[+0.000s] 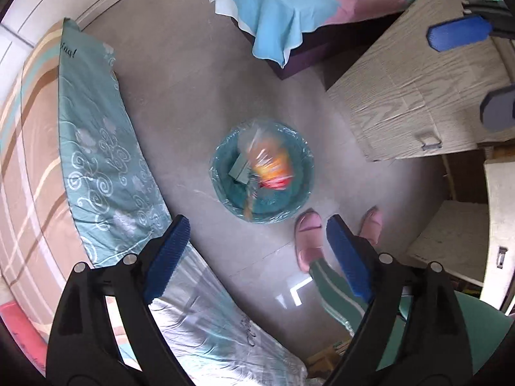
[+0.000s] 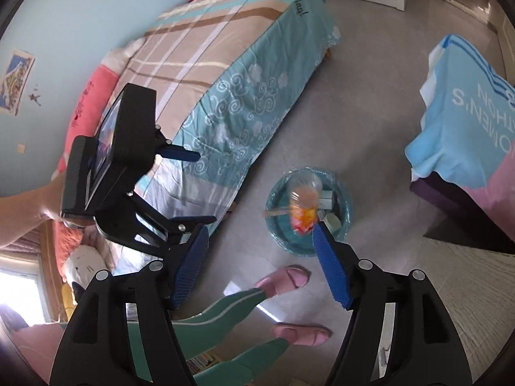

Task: Collect trash
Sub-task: 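Open both grippers to drop the bottles into the bin, then return both grippers to the table toward the marker and bottle stack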

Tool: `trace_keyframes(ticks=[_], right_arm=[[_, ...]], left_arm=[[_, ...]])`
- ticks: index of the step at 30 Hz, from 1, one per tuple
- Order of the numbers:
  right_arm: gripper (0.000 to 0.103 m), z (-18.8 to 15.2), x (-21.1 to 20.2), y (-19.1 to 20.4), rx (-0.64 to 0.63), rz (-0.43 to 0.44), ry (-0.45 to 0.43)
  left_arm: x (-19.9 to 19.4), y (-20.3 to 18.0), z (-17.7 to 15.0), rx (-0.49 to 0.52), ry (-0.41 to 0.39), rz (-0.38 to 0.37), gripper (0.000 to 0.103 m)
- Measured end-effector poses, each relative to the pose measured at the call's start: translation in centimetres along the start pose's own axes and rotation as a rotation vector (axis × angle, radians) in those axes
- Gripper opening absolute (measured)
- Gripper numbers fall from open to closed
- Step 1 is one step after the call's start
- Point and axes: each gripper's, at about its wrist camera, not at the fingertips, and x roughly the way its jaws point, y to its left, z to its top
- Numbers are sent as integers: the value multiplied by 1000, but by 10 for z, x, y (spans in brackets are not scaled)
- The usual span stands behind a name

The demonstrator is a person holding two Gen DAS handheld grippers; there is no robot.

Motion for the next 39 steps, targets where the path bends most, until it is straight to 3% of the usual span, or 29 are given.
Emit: trace_keyframes(ticks=[8,17,22,30,39], right_arm=[[69,-27,-66,-29,75,-22,-102],[72,-84,-151,-43,158,-58,-232],[75,-133,-207,-48,225,-99,-340],[77,-227,-284,-60,361,-205,-476],[78,-338,-337,-64,538,-324,-582]], left_arm=[[-40,-6,2,76,-46,-17,85],[-83,-53,36,179,-130,48,85],[-117,-110,66,283,-209,87,85],[-164,-220,100,490,-332,52,90],[-185,-340,109,735,-397,-11,93]])
